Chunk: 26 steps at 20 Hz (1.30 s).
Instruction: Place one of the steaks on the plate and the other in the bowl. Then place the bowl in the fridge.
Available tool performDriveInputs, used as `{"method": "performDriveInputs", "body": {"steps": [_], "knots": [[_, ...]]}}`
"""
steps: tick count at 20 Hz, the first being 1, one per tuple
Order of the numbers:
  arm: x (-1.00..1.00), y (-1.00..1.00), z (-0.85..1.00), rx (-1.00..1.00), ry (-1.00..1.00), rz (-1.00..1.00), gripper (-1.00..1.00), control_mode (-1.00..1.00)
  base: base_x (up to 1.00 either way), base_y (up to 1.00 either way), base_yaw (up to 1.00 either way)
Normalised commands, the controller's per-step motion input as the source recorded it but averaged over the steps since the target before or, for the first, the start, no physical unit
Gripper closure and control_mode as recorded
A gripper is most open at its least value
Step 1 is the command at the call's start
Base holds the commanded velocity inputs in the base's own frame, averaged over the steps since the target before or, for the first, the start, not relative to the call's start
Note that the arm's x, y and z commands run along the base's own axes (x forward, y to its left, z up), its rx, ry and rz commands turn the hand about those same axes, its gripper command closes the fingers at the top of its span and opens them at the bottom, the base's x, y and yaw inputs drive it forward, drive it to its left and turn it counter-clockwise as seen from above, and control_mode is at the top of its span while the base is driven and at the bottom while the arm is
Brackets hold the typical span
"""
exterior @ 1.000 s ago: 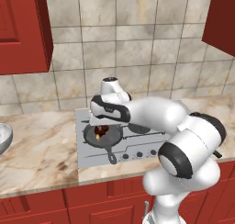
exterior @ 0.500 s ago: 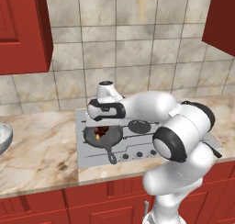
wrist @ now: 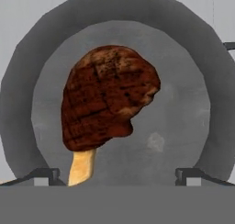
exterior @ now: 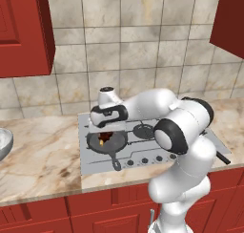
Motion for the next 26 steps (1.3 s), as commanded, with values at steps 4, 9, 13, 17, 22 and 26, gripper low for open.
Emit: {"method": "performDriveInputs", "body": {"steps": [4,9,13,17,22,26], "knots": [[0.29,0.17,-0.26,-0.02,0.00,-0.01,-1.00,-1.00,0.00,0.00,0.00],[0.29,0.14,-0.22,0.00,0.00,0.00,-1.00,-1.00,0.00,0.00,0.00],[0.29,0.03,-0.21,0.00,0.00,0.00,-1.00,-1.00,0.00,0.00,0.00],[0.12,0.00,-0.37,-0.03,0.00,-0.01,-1.00,-1.00,0.00,0.00,0.00],[0.00,0.00,-0.50,-0.05,0.02,-0.03,1.00,-1.00,0.00,0.00,0.00],[-0.13,-0.02,-0.04,0.00,-0.08,-0.07,1.00,-1.00,0.00,0.00,0.00]]}}
